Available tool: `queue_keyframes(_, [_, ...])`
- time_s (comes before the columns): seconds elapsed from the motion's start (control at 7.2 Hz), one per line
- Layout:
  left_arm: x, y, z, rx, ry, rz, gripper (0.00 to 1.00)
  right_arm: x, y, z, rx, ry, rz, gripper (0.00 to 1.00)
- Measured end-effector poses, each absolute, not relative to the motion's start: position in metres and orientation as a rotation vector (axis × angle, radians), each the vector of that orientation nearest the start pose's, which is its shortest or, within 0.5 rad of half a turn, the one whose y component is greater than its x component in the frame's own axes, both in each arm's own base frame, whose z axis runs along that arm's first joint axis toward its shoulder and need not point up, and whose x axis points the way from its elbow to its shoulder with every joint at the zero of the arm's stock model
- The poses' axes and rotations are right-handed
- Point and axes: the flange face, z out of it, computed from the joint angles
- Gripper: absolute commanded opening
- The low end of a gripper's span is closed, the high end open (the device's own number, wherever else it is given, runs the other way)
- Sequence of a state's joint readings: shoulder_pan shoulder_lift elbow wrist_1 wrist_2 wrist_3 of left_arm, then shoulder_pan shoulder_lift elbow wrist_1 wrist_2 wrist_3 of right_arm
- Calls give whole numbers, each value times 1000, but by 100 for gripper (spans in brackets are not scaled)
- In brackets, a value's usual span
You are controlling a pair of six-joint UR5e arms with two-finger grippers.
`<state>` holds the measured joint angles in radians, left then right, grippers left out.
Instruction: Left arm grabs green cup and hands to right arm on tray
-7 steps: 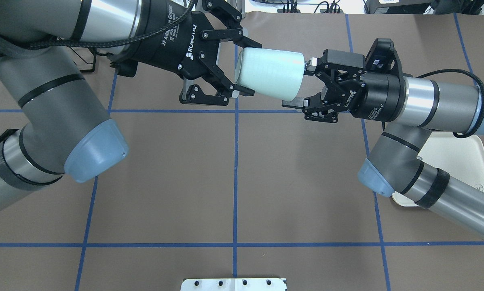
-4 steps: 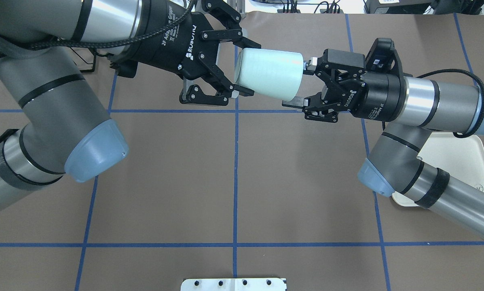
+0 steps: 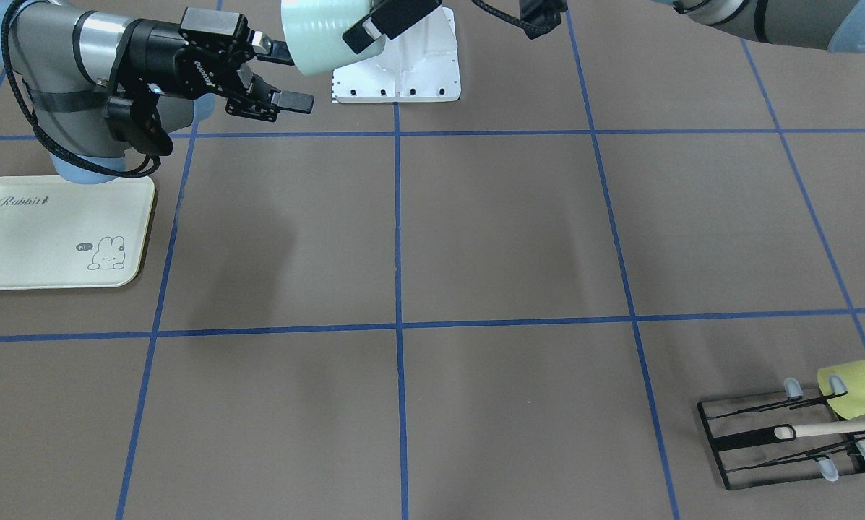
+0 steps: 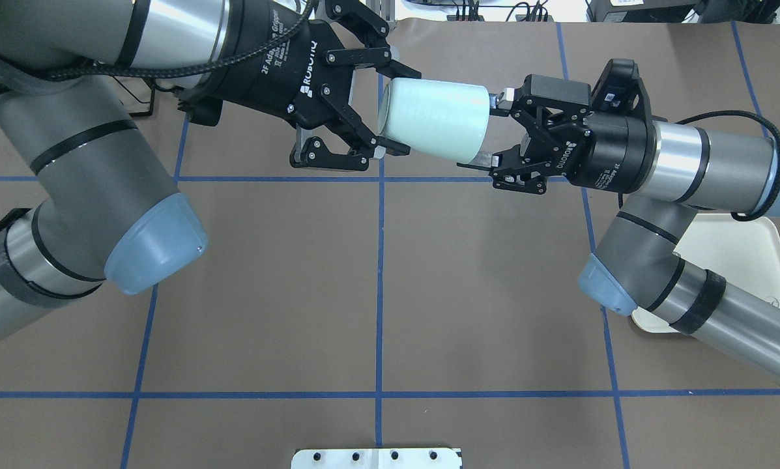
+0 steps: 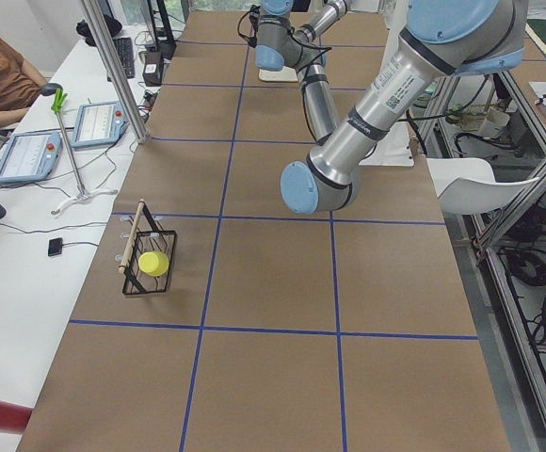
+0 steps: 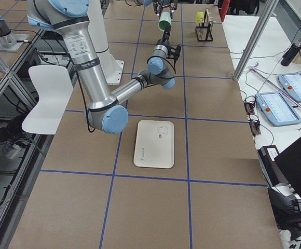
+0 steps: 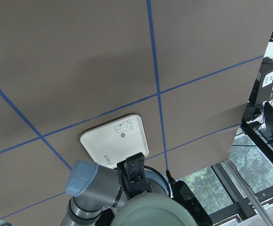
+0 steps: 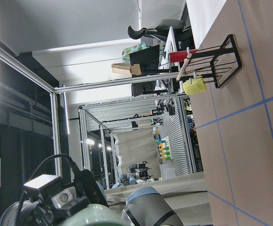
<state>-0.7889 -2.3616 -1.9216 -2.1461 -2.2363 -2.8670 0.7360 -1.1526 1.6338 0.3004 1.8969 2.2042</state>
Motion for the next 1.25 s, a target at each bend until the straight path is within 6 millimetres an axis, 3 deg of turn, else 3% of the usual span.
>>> queue_keyframes(1.25, [325, -428, -4, -941, 1515, -1000, 18, -314, -422, 234, -39, -2321, 321, 90])
